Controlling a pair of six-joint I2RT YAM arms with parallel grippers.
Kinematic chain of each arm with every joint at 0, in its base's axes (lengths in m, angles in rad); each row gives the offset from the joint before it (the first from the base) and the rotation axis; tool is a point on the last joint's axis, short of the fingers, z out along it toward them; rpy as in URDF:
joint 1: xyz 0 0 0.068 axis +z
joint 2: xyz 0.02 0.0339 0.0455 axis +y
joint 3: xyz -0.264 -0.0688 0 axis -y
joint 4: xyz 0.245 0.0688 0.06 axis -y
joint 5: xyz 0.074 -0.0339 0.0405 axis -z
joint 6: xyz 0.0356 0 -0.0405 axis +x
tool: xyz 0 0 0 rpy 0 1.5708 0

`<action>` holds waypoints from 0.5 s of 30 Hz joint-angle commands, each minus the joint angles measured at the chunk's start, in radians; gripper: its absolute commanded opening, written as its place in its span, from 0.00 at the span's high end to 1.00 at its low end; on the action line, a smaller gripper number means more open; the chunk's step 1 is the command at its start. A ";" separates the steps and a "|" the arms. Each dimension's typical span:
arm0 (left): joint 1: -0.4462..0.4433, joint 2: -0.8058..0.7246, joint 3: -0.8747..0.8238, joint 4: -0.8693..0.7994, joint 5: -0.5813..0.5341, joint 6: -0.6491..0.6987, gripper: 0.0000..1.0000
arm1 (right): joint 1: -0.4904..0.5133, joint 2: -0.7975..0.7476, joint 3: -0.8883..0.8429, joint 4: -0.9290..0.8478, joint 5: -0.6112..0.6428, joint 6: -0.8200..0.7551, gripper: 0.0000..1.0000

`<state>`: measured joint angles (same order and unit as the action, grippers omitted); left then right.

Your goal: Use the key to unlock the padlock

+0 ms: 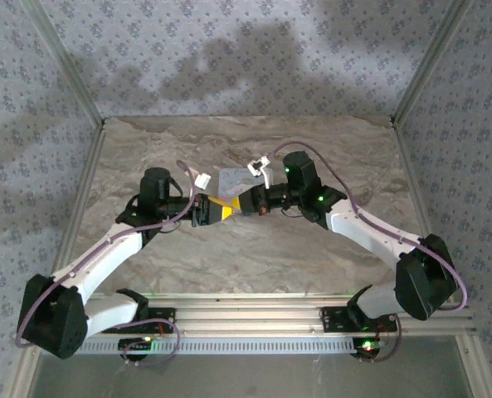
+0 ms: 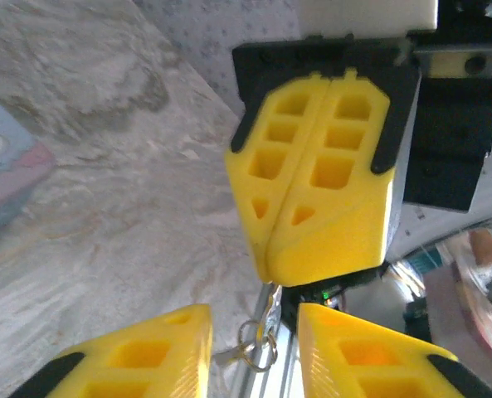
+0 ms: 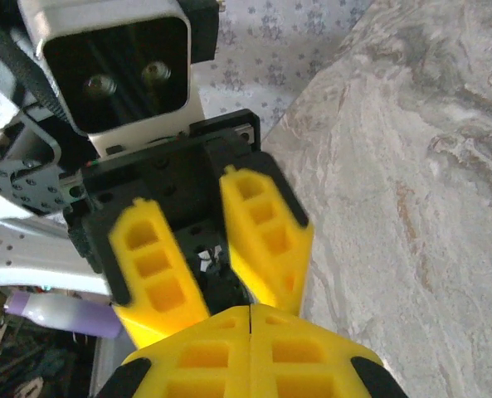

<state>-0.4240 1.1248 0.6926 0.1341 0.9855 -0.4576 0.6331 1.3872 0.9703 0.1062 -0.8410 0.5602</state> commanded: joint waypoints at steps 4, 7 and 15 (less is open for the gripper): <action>0.014 -0.050 -0.088 0.350 -0.081 -0.252 0.51 | -0.045 -0.051 -0.066 0.193 0.052 0.146 1.00; 0.009 -0.039 -0.116 0.486 -0.080 -0.332 0.51 | -0.049 -0.047 -0.071 0.224 0.049 0.168 1.00; -0.023 0.052 -0.127 0.671 -0.076 -0.423 0.53 | -0.043 -0.042 -0.078 0.296 0.040 0.216 1.00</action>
<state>-0.4355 1.1549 0.5705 0.6601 0.9043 -0.8188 0.5850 1.3666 0.8989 0.3424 -0.7994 0.7452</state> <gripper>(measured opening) 0.472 0.044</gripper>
